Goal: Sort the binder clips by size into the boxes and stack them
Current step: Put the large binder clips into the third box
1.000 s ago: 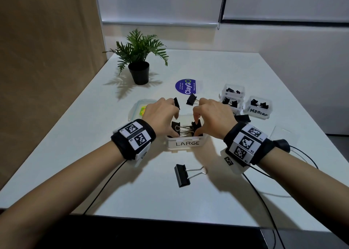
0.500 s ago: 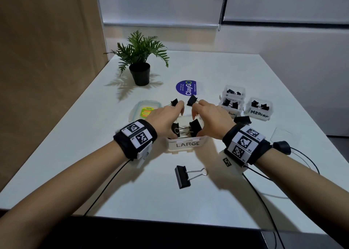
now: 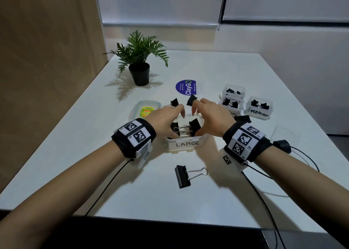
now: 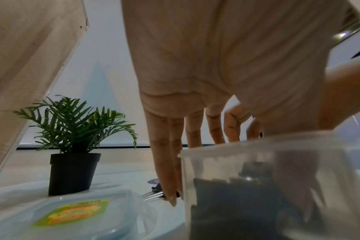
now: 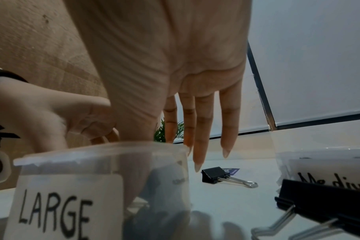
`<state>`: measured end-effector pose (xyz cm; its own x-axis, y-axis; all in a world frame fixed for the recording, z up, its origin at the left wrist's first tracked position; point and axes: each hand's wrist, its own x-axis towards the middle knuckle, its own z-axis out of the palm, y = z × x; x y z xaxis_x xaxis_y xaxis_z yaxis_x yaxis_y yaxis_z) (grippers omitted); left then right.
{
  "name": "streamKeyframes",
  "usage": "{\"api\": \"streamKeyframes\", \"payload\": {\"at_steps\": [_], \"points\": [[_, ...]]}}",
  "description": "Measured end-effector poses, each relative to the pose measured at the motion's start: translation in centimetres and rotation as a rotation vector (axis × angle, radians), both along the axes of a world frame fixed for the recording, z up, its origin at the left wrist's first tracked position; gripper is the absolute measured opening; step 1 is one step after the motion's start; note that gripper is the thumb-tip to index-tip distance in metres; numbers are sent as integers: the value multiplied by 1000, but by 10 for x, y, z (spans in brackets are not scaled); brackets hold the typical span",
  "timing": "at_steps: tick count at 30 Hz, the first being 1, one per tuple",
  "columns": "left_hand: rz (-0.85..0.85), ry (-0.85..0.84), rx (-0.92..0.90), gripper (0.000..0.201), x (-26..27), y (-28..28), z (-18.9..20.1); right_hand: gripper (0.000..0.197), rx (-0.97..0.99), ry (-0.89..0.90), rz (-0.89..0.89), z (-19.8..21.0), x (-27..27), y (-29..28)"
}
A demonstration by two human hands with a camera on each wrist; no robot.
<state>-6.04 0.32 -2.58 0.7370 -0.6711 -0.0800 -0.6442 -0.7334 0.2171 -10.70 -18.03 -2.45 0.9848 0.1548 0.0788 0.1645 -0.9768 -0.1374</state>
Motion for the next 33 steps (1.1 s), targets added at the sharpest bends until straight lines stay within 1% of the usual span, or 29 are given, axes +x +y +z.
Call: {"api": "streamKeyframes", "payload": {"at_steps": [4, 6, 7, 9, 12, 13, 14, 15, 17, 20, 23, 24, 27, 29, 31, 32, 33], "points": [[-9, 28, -84, 52, 1, 6, 2, 70, 66, 2, 4, 7, -2, -3], [1, 0, -125, 50, -1, 8, 6, 69, 124, -7, 14, 12, -5, -9], [1, -34, -152, 49, -2, 9, 7, 66, 153, -19, 21, 14, -5, -12], [-8, -113, -226, 45, -7, 11, 11, 53, 204, -61, 6, 19, -5, -19], [-32, -196, -329, 29, -17, 9, 16, 28, 231, -122, -81, 23, 3, -36], [-50, -220, -356, 24, -21, 8, 17, 21, 230, -114, -117, 23, 6, -43], [-68, -236, -377, 20, -25, 6, 18, 21, 220, -79, -149, 24, 10, -50], [-82, -236, -390, 18, -29, 5, 20, 25, 187, -18, -177, 25, 12, -57], [-118, -198, -386, 18, -36, 3, 24, 32, 62, 141, -197, 25, 16, -65], [-177, -125, -292, 16, -48, 0, 29, 38, -108, 289, -132, 21, 13, -64], [-209, -60, -173, 12, -59, -2, 29, 40, -159, 323, -100, 10, 7, -62], [-215, -44, -126, 14, -62, -3, 29, 42, -156, 320, -98, 6, 6, -61], [-219, 1, 75, 35, -69, -5, 23, 47, -155, 302, -96, -2, 4, -58], [-218, -10, 206, 50, -74, -7, 15, 56, -178, 294, -111, -4, 4, -57], [-215, -21, 279, 59, -79, -9, 10, 71, -173, 317, -149, -3, 4, -56], [-208, -15, 299, 61, -81, -10, 9, 73, -186, 333, -157, -1, 3, -54], [-198, 2, 311, 62, -82, -10, 8, 70, -213, 346, -158, 0, 3, -53]]}}
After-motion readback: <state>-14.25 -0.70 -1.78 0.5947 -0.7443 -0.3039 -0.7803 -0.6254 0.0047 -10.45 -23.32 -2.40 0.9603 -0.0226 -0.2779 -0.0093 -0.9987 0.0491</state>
